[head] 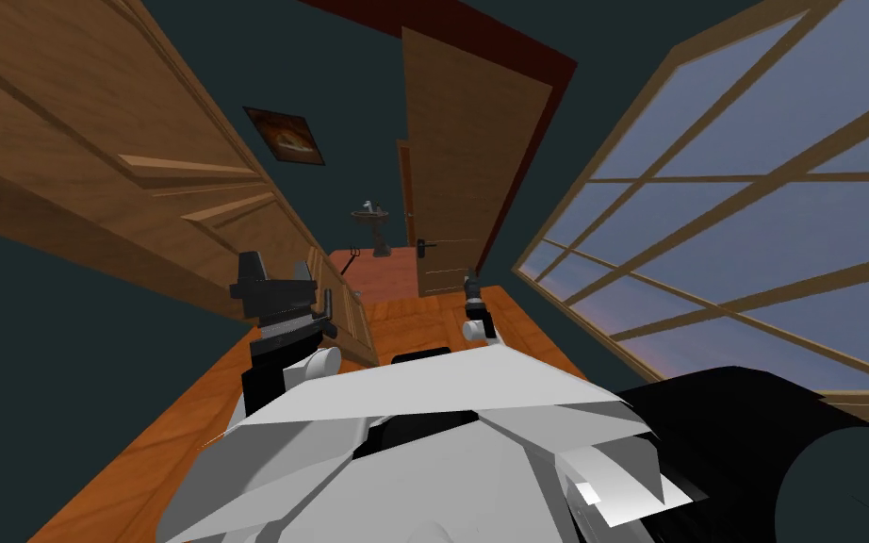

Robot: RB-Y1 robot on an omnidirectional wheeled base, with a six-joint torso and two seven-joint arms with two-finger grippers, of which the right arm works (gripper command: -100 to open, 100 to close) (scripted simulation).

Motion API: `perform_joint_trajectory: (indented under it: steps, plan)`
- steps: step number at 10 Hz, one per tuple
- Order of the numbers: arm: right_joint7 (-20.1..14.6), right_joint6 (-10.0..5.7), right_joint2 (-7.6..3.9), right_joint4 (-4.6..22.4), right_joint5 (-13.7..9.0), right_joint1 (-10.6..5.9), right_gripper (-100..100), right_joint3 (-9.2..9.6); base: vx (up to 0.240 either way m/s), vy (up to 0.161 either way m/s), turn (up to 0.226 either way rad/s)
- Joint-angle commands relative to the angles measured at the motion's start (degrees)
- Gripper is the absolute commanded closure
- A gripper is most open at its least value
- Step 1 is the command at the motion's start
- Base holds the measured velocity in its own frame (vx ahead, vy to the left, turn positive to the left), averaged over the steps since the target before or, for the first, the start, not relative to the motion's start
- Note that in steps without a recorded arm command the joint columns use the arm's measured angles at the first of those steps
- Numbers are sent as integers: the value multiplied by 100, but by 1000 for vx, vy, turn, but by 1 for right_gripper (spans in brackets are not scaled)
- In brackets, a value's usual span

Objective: Pull the door open

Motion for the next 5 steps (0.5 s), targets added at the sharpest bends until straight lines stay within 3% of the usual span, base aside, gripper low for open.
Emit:
perform_joint_trajectory:
  steps: [1,5]
  plan:
    - [143,82,21,233,-169,-133,-100,26,130,-69,169]
    - [375,212,63,680,-472,-402,-100,58,120,-37,113]
